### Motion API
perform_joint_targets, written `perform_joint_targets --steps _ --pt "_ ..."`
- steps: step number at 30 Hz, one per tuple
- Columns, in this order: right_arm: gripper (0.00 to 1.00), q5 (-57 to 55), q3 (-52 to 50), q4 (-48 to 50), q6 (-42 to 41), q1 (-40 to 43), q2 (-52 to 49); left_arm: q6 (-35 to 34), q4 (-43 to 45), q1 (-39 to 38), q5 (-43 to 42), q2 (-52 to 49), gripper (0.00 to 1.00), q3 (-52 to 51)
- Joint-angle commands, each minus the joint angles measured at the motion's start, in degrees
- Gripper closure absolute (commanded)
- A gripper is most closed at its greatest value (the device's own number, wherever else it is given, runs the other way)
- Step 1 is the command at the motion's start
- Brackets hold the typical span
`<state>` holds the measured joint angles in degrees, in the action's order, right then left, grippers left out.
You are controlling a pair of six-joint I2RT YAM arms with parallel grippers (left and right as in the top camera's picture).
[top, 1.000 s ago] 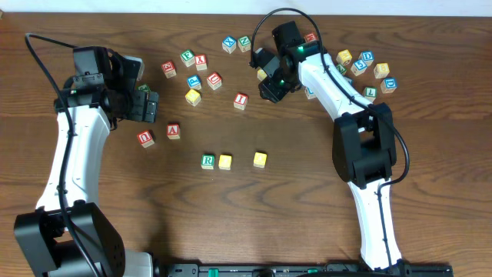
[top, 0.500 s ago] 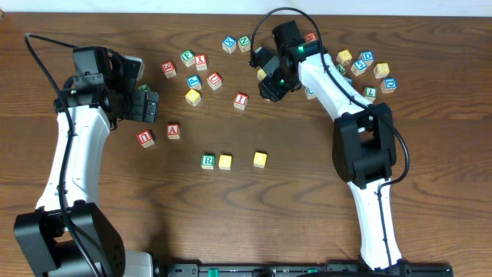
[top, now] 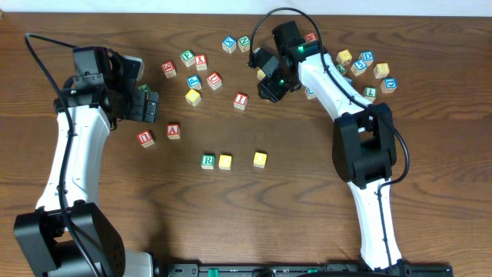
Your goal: Spell out ROBOT
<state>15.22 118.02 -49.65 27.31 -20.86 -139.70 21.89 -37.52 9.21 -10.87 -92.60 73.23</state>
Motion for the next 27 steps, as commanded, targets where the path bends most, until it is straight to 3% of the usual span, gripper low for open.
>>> perform_joint_targets --steps 1,27 --pt "0.51 -2.62 0.55 -0.11 -0.42 -0.24 0.17 0.33 -0.17 -0.07 -0.68 -0.66 0.02 1.25" --pt "0.54 -7.23 0.55 0.81 -0.48 -2.08 0.17 0.33 -0.17 -0.07 -0.68 -0.66 0.02 1.25"
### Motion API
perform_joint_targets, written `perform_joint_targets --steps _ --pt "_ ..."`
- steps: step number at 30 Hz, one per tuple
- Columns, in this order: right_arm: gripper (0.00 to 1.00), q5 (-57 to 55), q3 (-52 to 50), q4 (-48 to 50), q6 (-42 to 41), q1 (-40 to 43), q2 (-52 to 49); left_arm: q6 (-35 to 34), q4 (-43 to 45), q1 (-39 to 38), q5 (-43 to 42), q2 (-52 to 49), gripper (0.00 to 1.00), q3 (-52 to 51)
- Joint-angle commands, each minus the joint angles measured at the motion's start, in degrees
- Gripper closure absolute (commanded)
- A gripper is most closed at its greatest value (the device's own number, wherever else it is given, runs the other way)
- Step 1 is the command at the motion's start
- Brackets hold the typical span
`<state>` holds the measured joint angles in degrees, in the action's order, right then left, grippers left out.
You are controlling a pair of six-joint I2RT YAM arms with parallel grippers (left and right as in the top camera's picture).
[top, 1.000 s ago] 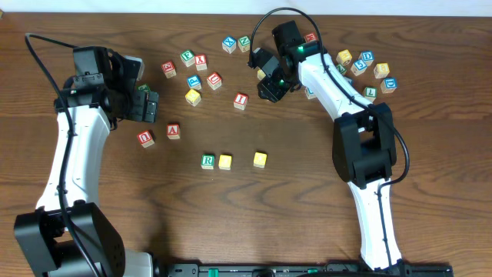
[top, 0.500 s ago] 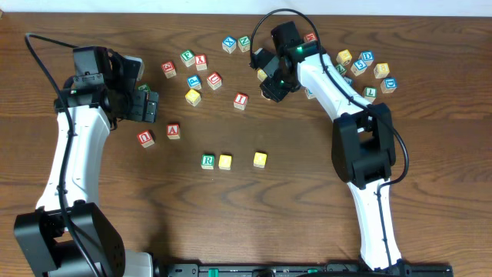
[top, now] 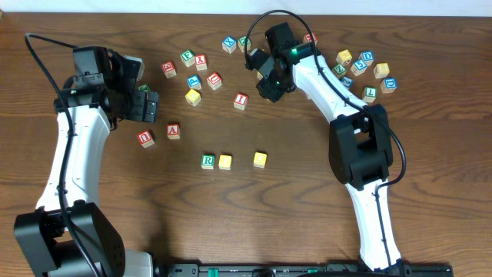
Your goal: Spell out ROBOT
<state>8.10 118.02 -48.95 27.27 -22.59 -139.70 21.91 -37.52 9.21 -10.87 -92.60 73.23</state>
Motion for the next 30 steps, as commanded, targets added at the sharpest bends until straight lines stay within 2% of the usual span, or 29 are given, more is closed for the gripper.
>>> perform_joint_targets --steps 1,7,10,22,30 --pt "0.54 -0.11 0.55 0.11 -0.44 -0.35 0.17 0.31 -0.17 -0.07 -0.68 -0.66 0.03 1.25" --pt "0.6 -0.11 0.55 0.09 -0.46 -0.33 0.17 0.31 -0.17 -0.07 -0.68 -0.66 0.02 1.25" --pt "0.66 -0.09 0.55 0.11 -0.44 -0.35 0.17 0.31 -0.17 -0.07 -0.68 -0.66 0.02 1.25" --pt "0.64 -0.13 0.55 -0.07 -0.46 -0.35 0.17 0.31 -0.17 -0.07 -0.68 -0.66 0.02 1.25" --pt "0.68 -0.48 1.16 -1.2 -0.7 -0.35 0.2 0.31 -0.17 -0.07 -0.68 -0.66 0.02 1.25"
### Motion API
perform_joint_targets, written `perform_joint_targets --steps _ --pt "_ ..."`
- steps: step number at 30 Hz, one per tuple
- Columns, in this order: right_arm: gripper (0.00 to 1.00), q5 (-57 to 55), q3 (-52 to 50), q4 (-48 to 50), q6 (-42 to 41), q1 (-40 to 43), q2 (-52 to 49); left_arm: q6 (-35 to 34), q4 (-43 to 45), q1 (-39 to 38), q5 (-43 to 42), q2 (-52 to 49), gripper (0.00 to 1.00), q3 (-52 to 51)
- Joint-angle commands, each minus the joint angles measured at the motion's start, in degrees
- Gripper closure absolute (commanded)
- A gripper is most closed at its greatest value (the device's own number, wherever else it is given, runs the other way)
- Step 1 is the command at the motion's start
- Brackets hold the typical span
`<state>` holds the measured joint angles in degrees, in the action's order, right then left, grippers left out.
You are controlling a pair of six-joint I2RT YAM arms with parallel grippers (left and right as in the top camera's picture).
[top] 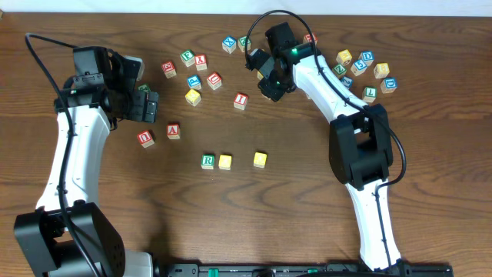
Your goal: Spell out ROBOT
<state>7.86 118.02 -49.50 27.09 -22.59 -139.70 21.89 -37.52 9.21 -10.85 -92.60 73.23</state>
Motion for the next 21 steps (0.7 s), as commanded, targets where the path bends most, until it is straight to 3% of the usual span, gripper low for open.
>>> perform_joint_targets --steps 1,12,21 --pt "0.68 -0.24 1.4 -0.85 -0.76 -0.35 0.2 0.33 -0.17 -0.07 -0.7 -0.66 0.02 1.25" --pt "0.68 -0.24 9.84 -6.32 -1.77 -0.35 0.2 0.33 -0.17 -0.07 -0.7 -0.66 0.03 1.25" --pt "0.66 -0.24 10.16 -7.1 -1.73 -0.33 0.2 0.33 -0.17 -0.07 -0.7 -0.66 0.02 1.25"
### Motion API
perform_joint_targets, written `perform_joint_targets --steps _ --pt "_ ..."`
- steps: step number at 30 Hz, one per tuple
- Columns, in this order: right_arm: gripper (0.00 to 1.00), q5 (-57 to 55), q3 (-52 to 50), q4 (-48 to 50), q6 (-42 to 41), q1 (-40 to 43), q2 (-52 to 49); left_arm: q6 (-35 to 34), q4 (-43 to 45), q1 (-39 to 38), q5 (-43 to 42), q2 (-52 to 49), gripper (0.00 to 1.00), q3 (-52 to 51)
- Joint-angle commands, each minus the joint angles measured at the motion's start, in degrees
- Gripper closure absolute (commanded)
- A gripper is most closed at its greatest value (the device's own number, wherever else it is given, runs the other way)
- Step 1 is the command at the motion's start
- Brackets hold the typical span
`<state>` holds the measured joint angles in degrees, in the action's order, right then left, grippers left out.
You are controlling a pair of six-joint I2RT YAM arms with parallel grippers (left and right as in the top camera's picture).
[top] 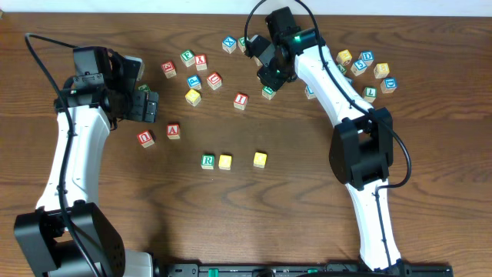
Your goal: Spell out ROBOT
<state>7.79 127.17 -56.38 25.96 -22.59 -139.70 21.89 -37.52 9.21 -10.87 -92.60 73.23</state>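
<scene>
In the overhead view a short row lies mid-table: a green R block, a yellow block touching it, then a gap and another yellow block. My right gripper is at the back centre, with a green-edged block at its fingertips, seemingly gripped. My left gripper hovers at the left, fingers pointing right and apart, with nothing between them. The letters on the small blocks are hard to read.
Loose letter blocks lie scattered at the back left and back right. A red I block sits near the right gripper. Two red blocks lie below the left gripper.
My right arm has drawn back toward the table's far edge. The green-edged block, hidden under the gripper before, now shows at its fingertips. The left arm has not moved.
My right gripper was low among the blocks at the back centre, shifted slightly left and then stayed still there. Now it has pulled back with a green-edged block at its tips. The row of three blocks and the left arm stayed the same throughout.
</scene>
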Motion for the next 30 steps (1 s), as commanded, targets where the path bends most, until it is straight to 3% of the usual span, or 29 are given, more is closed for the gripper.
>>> perform_joint_targets --steps 1,15,30 --pt "0.65 -0.15 1.01 -0.22 -0.59 -0.35 0.2 0.33 -0.17 -0.07 -0.68 -0.66 0.03 1.25" --pt "0.62 0.7 0.74 -0.09 -0.59 -0.33 0.17 0.33 -0.17 -0.07 -0.68 -0.66 0.02 1.25" --pt "0.52 0.92 -0.02 0.37 -0.59 -0.33 -0.2 0.33 -0.17 -0.07 -0.68 -0.66 0.03 1.25"
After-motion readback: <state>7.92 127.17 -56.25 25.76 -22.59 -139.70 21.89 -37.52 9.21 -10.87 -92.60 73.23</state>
